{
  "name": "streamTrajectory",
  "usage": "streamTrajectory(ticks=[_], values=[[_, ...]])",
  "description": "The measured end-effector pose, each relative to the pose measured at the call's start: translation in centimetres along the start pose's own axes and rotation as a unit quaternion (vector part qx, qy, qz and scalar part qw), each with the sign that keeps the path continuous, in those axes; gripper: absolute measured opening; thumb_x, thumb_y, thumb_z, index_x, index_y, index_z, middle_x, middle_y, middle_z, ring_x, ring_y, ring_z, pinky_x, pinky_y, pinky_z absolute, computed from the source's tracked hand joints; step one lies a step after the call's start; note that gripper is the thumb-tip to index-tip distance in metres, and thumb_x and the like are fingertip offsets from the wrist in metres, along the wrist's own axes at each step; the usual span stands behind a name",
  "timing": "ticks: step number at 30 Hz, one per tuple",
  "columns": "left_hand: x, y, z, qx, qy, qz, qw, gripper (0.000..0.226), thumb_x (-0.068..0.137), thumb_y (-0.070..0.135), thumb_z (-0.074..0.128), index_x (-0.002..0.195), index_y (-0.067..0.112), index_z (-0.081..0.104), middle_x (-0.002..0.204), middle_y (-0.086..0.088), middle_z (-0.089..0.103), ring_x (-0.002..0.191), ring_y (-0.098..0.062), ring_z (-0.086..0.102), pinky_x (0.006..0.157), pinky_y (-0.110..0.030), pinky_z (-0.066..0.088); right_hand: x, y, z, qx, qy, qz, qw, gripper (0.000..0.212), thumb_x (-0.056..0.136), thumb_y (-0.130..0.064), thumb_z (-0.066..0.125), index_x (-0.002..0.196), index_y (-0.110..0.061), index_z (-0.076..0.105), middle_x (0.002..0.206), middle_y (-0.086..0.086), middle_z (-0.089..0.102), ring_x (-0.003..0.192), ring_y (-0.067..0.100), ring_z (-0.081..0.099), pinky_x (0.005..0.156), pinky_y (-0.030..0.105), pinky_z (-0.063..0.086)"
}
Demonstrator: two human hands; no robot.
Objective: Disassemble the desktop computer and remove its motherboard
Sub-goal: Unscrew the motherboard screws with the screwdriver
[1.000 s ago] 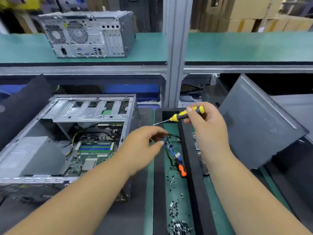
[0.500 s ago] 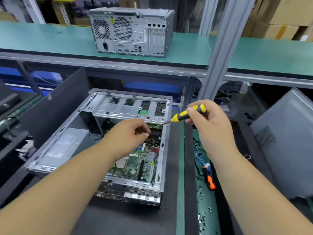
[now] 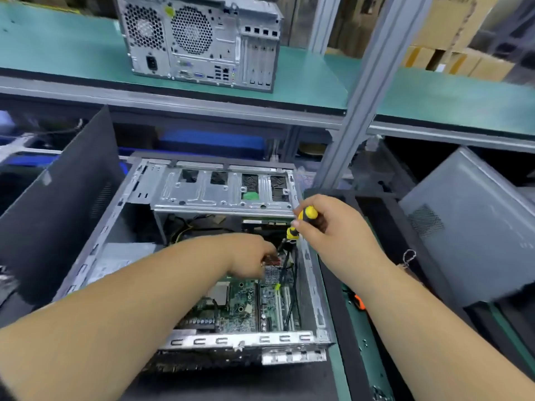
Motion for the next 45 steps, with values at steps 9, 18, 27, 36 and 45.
streamTrajectory(ticks=[9, 18, 27, 36, 45], values=[[2.7, 1.2, 3.0, 0.236, -0.053, 0.1, 0.965, 0.086, 0.087, 0.012, 0.056, 0.15, 0.045, 0.007, 0.141, -0.013, 0.029, 0.126, -0.035, 0.037, 0.09, -0.043, 0.041, -0.8, -1.1, -0.2, -0.094, 0.014, 0.041, 0.995, 0.007, 0.089, -0.032, 0.065, 0.092, -0.031, 0.059, 0.09, -0.013, 0.056, 0.081, 0.006, 0.054, 0.075, 0.028, 0.048], [2.8, -0.2, 2.4, 0.268, 0.028, 0.074, 0.96, 0.06, 0.086, 0.025, 0.06, 0.142, 0.025, 0.039, 0.129, -0.011, 0.042, 0.117, -0.032, 0.043, 0.094, -0.043, 0.04, -0.6, -1.9, 0.7, -0.124, 0.007, 0.056, 0.991, 0.009, 0.088, -0.031, 0.066, 0.093, -0.026, 0.059, 0.091, -0.012, 0.057, 0.083, 0.009, 0.055, 0.077, 0.031, 0.049], [3.8, -2.7, 1.6, 0.146, -0.029, 0.023, 0.989, 0.066, 0.094, 0.028, 0.05, 0.149, 0.048, 0.018, 0.144, -0.003, 0.031, 0.131, -0.028, 0.039, 0.079, -0.031, 0.036, 0.4, -1.4, 3.5, -0.242, -0.129, 0.087, 0.958, 0.017, 0.091, -0.029, 0.064, 0.107, -0.023, 0.061, 0.106, -0.004, 0.058, 0.095, 0.018, 0.055, 0.079, 0.032, 0.047], [4.4, -2.3, 2.1, 0.129, -0.017, 0.04, 0.991, 0.062, 0.095, 0.031, 0.051, 0.149, 0.032, 0.023, 0.127, -0.006, 0.044, 0.116, -0.03, 0.052, 0.09, -0.043, 0.051, 1.7, -0.6, 5.1, -0.277, -0.156, 0.08, 0.945, 0.019, 0.09, -0.027, 0.066, 0.107, -0.018, 0.065, 0.101, 0.001, 0.063, 0.096, 0.02, 0.056, 0.079, 0.031, 0.048], [5.7, -2.6, 2.4, 0.003, 0.063, 0.039, 0.997, 0.039, 0.091, 0.039, 0.054, 0.128, 0.029, 0.053, 0.116, -0.003, 0.061, 0.102, -0.027, 0.059, 0.08, -0.035, 0.052, 1.8, 0.5, 5.8, -0.269, -0.156, 0.08, 0.947, 0.018, 0.088, -0.027, 0.067, 0.104, -0.018, 0.067, 0.097, 0.001, 0.064, 0.096, 0.019, 0.055, 0.081, 0.032, 0.048]])
Point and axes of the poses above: each hand's wrist, its own x-axis towards the middle knuckle, its own z-axis out of the palm, y = z × x, the point moved 5 cm from there along x, towards the middle knuckle
